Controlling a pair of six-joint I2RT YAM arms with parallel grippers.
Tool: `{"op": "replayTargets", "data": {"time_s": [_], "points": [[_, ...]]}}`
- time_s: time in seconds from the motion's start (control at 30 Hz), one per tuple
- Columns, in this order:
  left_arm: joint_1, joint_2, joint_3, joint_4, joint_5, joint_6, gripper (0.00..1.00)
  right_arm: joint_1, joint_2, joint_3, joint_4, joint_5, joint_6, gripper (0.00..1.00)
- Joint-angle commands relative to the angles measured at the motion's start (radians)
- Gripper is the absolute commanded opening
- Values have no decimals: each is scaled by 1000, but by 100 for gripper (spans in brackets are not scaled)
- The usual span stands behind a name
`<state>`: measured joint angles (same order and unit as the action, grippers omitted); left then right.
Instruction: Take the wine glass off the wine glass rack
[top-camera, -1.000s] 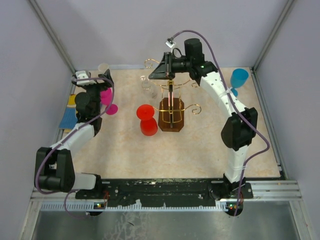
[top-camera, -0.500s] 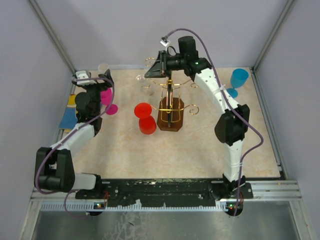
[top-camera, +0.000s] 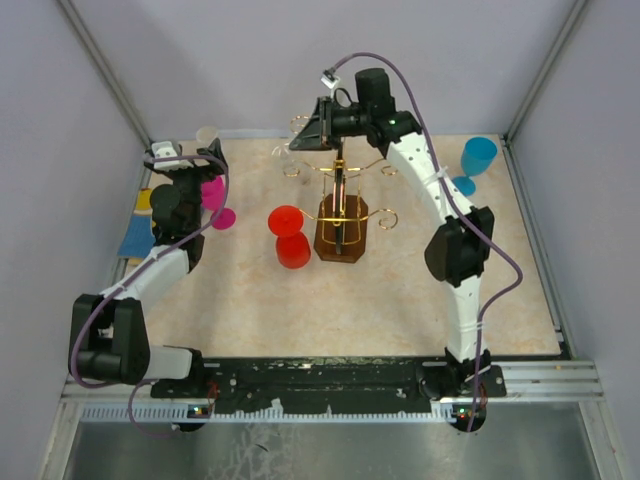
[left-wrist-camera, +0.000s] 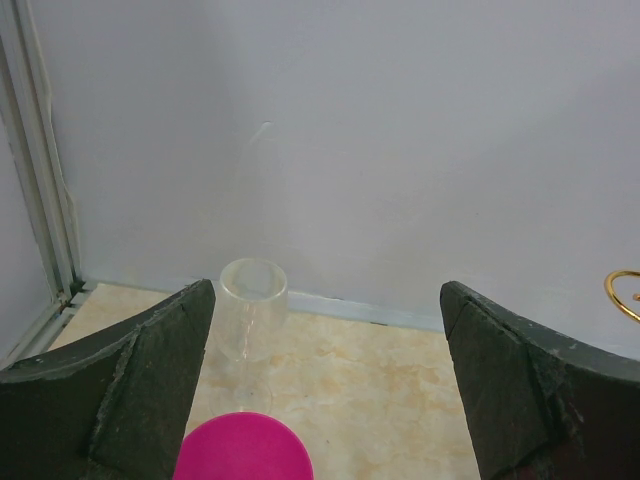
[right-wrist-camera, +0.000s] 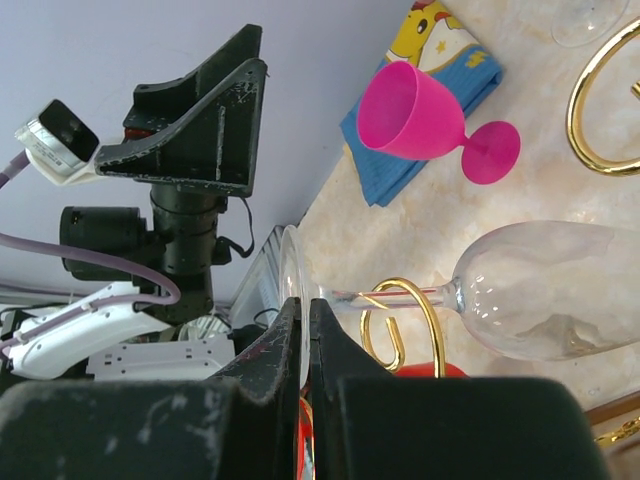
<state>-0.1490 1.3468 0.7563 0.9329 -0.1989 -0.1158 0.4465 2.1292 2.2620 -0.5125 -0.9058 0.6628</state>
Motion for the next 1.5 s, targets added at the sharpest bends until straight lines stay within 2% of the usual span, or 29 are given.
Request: {"op": "replayTargets", "data": {"time_s": [0.0,0.27,0.77,0.9,1.0,1.13,1.47], "points": [[-5,-3,25,2,-8,3,100,-19,-33,41,47,-5,-13,0],[-6,-2,46,-50,-1,-21,100,-52,-145,-97,72,-15,-37,0],[-6,-15,54,-76,-8,-35,100,-54,-288,-254,109,-35,-55,0],[-6,-22,107,-203,-29,-88,100,-52,-338,-335,168,-54,-30,0],[-6,-25,218,-439,-74,-193,100,-44,-348,-353,169,-59,-31,0],[-4,-14,355,-659,-36,-242,100,-26,-354,-356,150,-60,-50,0],[5,-50,428,-776,51,-266,100,35,-349,-367,227,-110,5,0]]}}
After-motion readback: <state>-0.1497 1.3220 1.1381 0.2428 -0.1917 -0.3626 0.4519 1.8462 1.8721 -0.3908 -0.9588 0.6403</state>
